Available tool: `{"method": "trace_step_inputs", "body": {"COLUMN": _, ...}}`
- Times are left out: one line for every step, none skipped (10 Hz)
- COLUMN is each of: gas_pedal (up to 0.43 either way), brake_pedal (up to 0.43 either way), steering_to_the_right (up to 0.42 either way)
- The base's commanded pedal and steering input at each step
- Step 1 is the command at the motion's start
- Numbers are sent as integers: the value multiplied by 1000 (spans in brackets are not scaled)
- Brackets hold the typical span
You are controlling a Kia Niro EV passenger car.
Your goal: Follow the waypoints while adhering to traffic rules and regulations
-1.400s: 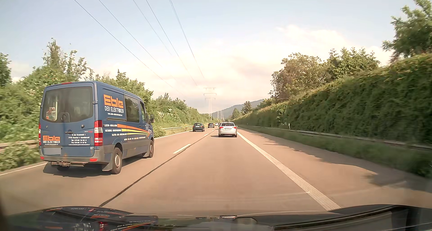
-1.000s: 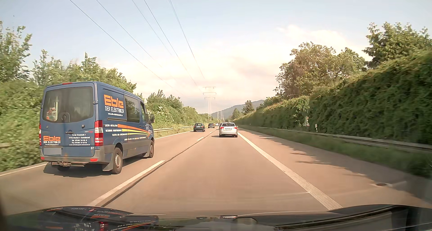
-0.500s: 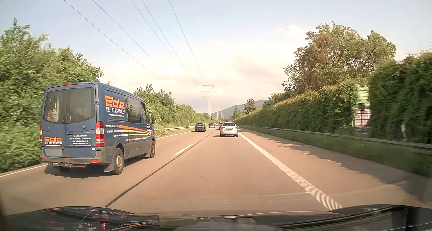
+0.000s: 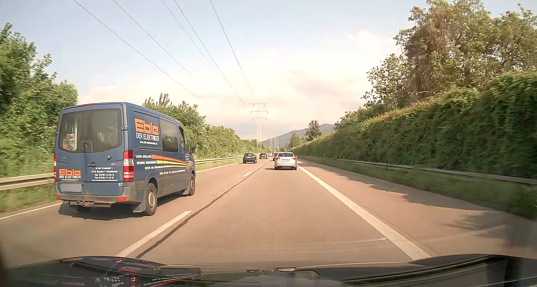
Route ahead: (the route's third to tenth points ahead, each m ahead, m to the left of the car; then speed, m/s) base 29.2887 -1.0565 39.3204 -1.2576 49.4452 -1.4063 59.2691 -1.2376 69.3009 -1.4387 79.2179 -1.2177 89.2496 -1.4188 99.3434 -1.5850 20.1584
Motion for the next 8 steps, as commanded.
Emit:
{"method": "trace_step_inputs", "body": {"gas_pedal": 157, "brake_pedal": 0, "steering_to_the_right": 0}}
{"method": "trace_step_inputs", "body": {"gas_pedal": 157, "brake_pedal": 0, "steering_to_the_right": 0}}
{"method": "trace_step_inputs", "body": {"gas_pedal": 157, "brake_pedal": 0, "steering_to_the_right": 0}}
{"method": "trace_step_inputs", "body": {"gas_pedal": 157, "brake_pedal": 0, "steering_to_the_right": 0}}
{"method": "trace_step_inputs", "body": {"gas_pedal": 157, "brake_pedal": 0, "steering_to_the_right": 0}}
{"method": "trace_step_inputs", "body": {"gas_pedal": 157, "brake_pedal": 0, "steering_to_the_right": 0}}
{"method": "trace_step_inputs", "body": {"gas_pedal": 157, "brake_pedal": 0, "steering_to_the_right": 0}}
{"method": "trace_step_inputs", "body": {"gas_pedal": 157, "brake_pedal": 0, "steering_to_the_right": 0}}
